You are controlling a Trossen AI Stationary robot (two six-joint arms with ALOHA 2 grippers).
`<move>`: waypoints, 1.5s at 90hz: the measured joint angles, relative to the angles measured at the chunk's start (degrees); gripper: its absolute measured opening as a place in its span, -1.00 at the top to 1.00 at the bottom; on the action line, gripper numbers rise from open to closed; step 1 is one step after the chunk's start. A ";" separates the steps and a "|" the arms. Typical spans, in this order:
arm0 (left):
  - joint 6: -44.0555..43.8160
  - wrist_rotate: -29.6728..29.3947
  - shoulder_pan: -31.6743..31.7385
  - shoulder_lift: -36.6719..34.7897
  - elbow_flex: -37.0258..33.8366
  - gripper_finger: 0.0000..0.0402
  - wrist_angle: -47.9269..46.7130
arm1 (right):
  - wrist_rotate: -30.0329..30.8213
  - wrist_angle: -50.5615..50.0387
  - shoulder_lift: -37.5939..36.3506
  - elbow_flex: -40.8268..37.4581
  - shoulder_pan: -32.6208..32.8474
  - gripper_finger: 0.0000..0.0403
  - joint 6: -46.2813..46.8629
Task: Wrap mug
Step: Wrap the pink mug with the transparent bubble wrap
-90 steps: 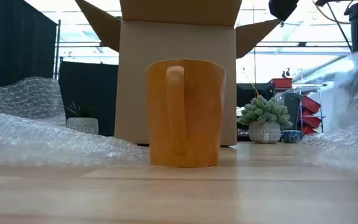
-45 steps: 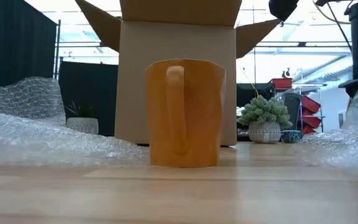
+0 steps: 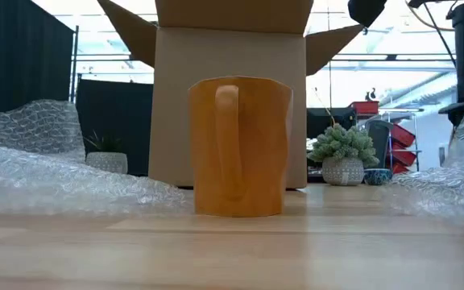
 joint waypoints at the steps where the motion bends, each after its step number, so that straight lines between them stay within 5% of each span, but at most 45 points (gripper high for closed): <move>1: 0.01 0.05 0.00 0.00 0.00 0.23 0.00 | -0.21 0.06 0.00 -0.30 0.01 -0.03 0.45; 22: 0.00 0.78 0.04 -0.02 0.02 0.23 0.00 | -2.79 9.40 0.00 -8.52 0.42 -0.24 6.41; 51: 0.02 0.96 0.02 -0.02 0.02 0.23 0.00 | -5.19 24.68 -0.24 -19.21 0.42 -0.10 8.04; 86: 0.00 1.12 0.00 -0.02 0.02 0.23 0.00 | -3.23 23.92 -4.71 -11.79 0.44 0.94 -0.55; 105: -0.05 1.12 0.00 -0.02 0.02 0.23 0.02 | 3.22 25.01 -6.88 -5.77 0.44 0.92 -6.08; 135: -0.07 1.12 0.17 -0.02 0.02 0.23 0.15 | 15.12 44.75 -5.29 -3.54 -0.36 0.90 -22.57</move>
